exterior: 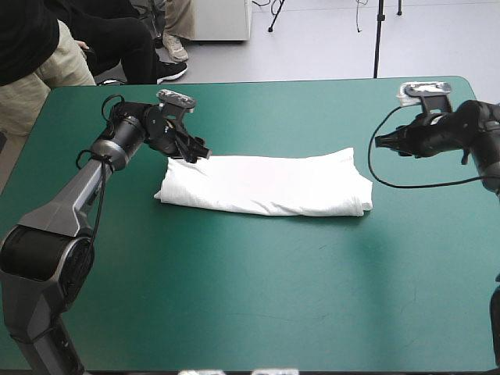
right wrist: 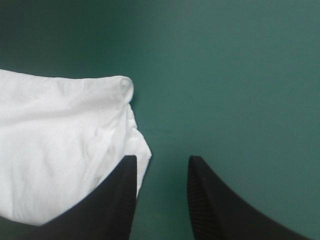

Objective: Fold the cloth

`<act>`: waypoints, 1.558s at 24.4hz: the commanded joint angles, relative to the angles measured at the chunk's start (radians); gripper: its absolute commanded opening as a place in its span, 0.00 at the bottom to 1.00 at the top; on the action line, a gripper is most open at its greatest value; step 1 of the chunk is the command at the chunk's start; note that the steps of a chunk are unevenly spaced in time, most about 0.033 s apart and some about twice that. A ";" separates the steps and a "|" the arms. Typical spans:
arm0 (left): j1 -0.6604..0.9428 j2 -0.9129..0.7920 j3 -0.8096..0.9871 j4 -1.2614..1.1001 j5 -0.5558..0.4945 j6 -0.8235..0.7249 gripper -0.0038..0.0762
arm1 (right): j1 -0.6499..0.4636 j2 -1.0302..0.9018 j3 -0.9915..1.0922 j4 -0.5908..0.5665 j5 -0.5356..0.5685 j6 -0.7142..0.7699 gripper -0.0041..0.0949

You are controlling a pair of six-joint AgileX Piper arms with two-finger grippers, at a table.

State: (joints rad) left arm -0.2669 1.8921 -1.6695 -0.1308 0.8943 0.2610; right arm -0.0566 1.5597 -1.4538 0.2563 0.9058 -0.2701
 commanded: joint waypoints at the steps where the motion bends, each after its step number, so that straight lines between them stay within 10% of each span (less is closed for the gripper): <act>1: -0.039 -0.037 -0.033 -0.281 0.027 0.152 0.59 | -0.070 -0.067 0.010 0.026 -0.020 -0.010 0.38; 22: -0.163 0.249 -0.033 -0.559 0.025 0.211 0.53 | -0.130 -0.063 0.160 0.299 -0.017 -0.198 0.39; 27: -0.163 0.245 -0.033 -0.559 0.057 0.211 0.53 | -0.130 0.014 0.162 0.401 0.065 -0.221 0.77; 38: -0.163 0.245 -0.033 -0.559 0.066 0.211 0.53 | 0.001 0.296 0.162 0.476 -0.002 -0.266 0.69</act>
State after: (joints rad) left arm -0.4094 2.1428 -1.7057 -0.6734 0.9300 0.4807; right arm -0.0699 1.8550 -1.2737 0.6868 0.9127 -0.5178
